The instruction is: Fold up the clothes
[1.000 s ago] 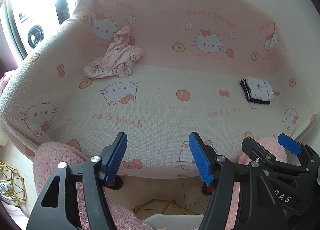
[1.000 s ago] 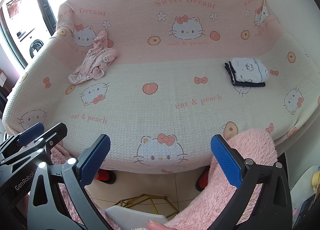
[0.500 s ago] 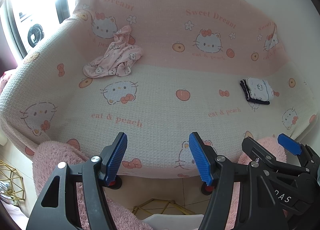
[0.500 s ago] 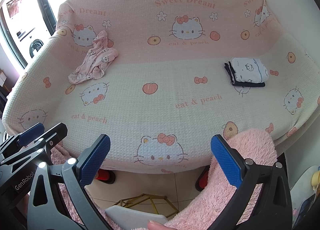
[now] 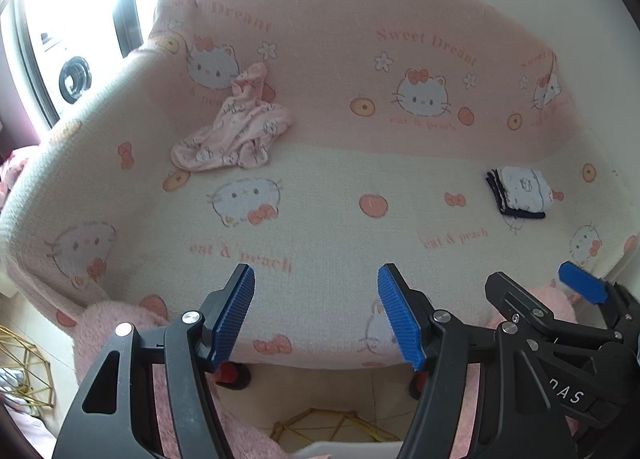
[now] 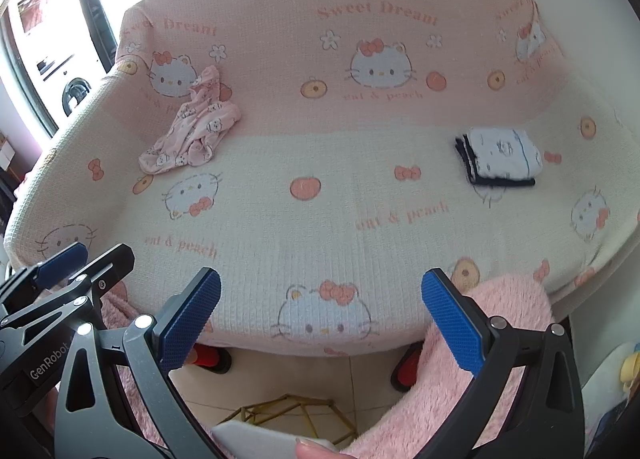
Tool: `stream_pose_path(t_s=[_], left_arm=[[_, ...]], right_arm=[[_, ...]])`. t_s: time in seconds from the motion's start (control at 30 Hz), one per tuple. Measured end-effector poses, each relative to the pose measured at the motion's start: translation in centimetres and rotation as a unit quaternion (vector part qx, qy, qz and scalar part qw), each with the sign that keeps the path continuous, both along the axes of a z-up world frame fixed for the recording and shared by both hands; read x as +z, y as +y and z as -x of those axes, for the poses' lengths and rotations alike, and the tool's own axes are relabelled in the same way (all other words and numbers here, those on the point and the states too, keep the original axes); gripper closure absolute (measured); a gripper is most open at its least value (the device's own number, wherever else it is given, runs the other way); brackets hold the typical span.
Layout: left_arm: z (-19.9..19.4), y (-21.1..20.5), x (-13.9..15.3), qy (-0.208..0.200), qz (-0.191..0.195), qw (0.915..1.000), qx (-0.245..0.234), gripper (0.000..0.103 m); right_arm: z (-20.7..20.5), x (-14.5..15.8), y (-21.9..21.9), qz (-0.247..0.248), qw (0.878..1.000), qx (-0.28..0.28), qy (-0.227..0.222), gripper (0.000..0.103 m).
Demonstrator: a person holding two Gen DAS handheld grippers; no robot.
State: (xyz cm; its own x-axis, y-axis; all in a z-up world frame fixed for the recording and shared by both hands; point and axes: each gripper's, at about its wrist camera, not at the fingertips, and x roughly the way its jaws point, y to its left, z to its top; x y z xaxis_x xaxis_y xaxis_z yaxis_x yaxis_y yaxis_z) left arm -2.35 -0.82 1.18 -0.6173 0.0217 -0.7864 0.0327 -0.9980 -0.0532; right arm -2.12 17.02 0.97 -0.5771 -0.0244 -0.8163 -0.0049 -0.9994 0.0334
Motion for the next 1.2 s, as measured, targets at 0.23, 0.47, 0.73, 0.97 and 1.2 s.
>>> stream_pose_path(t_s=[0.23, 0.47, 0.73, 0.97, 1.2], left_arm=[[4.0, -1.5, 1.7, 0.032, 0.021, 0.9992, 0.015, 0.037], [9.1, -2.9, 1.5, 0.039, 0.030, 0.9985, 0.023, 0.037], [16.7, -6.1, -2.2, 0.012, 0.019, 0.9984, 0.052, 0.037], [24.3, -11.0, -8.5, -0.044, 0.011, 0.9944, 0.095, 0.037], [30.3, -15.9, -15.1, -0.074, -0.025, 0.9898, 0.119, 0.037]], right_arm=[[4.5, 1.8, -2.2, -0.022, 0.999, 0.021, 0.028, 0.001], [9.8, 1.9, -3.9, -0.024, 0.999, 0.033, 0.035, 0.001], [17.6, -1.4, -5.8, 0.023, 0.998, 0.067, -0.001, 0.002], [25.4, -7.3, -9.6, 0.017, 0.994, 0.094, -0.048, 0.003], [32.7, -13.6, -14.2, -0.004, 0.990, 0.113, -0.089, 0.007]])
